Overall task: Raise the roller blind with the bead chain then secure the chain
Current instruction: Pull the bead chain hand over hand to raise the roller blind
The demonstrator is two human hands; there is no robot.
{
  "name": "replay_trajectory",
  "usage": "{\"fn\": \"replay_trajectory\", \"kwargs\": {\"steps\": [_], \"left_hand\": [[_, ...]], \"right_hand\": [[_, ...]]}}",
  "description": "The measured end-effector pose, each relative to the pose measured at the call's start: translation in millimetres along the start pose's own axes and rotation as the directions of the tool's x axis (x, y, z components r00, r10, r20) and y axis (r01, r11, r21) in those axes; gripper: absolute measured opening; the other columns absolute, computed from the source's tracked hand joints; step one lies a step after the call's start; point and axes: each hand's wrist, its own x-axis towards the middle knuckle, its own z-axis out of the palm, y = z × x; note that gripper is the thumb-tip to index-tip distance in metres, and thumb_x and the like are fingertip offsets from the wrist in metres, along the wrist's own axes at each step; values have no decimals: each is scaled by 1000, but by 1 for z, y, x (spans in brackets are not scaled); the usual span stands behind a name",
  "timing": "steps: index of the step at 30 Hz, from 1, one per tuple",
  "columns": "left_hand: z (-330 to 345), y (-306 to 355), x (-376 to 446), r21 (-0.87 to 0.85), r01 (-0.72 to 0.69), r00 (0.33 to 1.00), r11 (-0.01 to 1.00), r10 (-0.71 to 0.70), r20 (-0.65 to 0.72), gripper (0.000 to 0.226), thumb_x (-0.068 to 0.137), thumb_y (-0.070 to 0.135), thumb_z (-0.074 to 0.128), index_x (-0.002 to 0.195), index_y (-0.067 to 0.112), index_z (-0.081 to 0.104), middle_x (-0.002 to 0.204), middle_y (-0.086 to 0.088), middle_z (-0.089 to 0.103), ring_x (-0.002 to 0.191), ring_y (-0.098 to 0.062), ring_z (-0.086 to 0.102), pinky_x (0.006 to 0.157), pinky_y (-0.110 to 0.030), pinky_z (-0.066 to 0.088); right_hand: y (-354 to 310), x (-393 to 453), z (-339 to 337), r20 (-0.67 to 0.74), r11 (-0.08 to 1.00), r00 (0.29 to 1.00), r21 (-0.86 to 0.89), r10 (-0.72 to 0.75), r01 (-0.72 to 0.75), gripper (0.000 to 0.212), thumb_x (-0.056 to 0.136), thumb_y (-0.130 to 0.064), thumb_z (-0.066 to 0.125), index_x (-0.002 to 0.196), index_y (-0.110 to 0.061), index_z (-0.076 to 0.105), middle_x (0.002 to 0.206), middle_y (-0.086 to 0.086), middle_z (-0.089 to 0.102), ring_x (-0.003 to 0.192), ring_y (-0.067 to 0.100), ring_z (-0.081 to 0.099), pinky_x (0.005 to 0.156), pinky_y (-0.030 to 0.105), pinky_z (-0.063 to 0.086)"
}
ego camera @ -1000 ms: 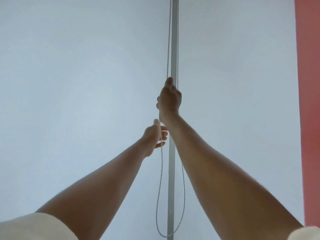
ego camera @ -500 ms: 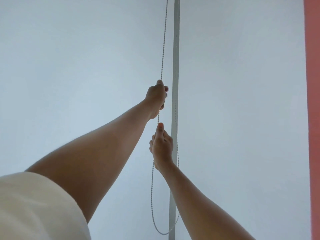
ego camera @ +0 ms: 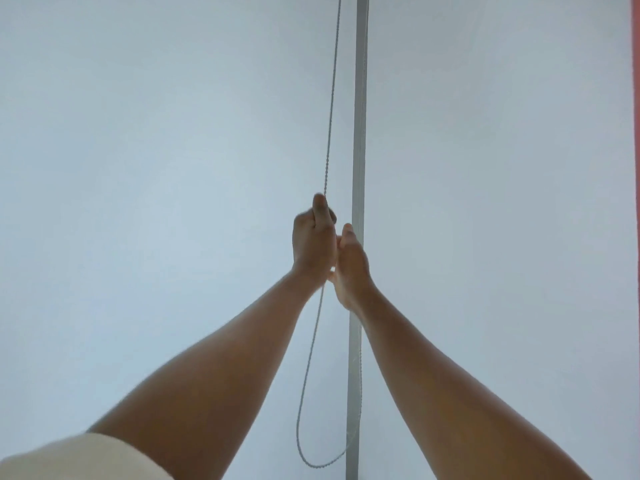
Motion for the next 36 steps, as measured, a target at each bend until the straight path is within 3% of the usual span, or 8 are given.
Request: {"fn": "replay_trajectory", "kwargs": {"steps": [3,7,11,14,17,22,27,36], "left_hand": [[-6,-33,-25,-17,37,997,999,-36,69,59,105,43,33,54,17,45,42,10,39,43,-14,36,50,-28,28],[-10,-56,-47,-70,133,986,989,-125,109,56,104,49,34,53,26,27,48,10,21,45,-14,16,49,-29,12],[-10,-51,-55,-45,137,983,990,-130,130,52,107,44,32,60,23,23,51,9,18,45,-13,16,46,-24,16],[-10,-47,-56,-44,171,971,984,-161,177,53,107,45,32,59,23,25,53,5,18,44,-13,15,44,-23,14],[-9,-42,-53,-88,219,954,972,-194,229,54,108,42,31,57,24,27,54,1,19,46,-14,14,46,-27,11],[-13,-31,-38,-123,368,915,922,-334,228,56,108,42,25,61,21,45,50,6,41,50,-12,33,53,-27,30],[-25,-8,-13,-78,405,905,911,-387,177,56,108,44,19,93,17,66,79,1,68,77,-15,62,86,-37,52],[-21,48,9,-74,346,928,935,-330,173,66,108,28,25,49,24,54,38,9,45,53,-13,50,77,-31,48]], "right_hand": [[-25,9,5,-34,1000,999,12,-18,19,52,103,-43,34,68,-15,61,66,1,64,65,18,61,68,31,49],[-60,19,21,35,997,999,79,20,-22,50,103,-47,31,89,-10,63,81,5,69,64,20,58,65,32,49],[-83,21,31,91,993,992,71,84,-91,55,102,-50,31,80,-10,62,62,0,50,48,15,35,47,23,28],[-86,18,34,22,995,998,74,66,-67,57,101,-52,34,52,-21,34,49,-5,24,41,13,15,40,21,12],[-79,12,37,-62,990,996,118,-66,73,53,100,-49,40,56,-26,20,58,-3,15,46,15,9,40,21,9],[-77,1,40,-59,959,977,190,-203,211,53,102,-45,40,58,-25,20,60,0,13,41,13,11,41,19,10],[-80,-9,41,-36,943,972,236,-232,234,54,103,-43,39,56,-22,23,54,-2,17,38,12,13,40,19,12],[-85,-25,41,-55,954,962,129,-267,272,60,101,-43,39,47,-22,26,49,1,22,39,17,20,44,25,23]]}}
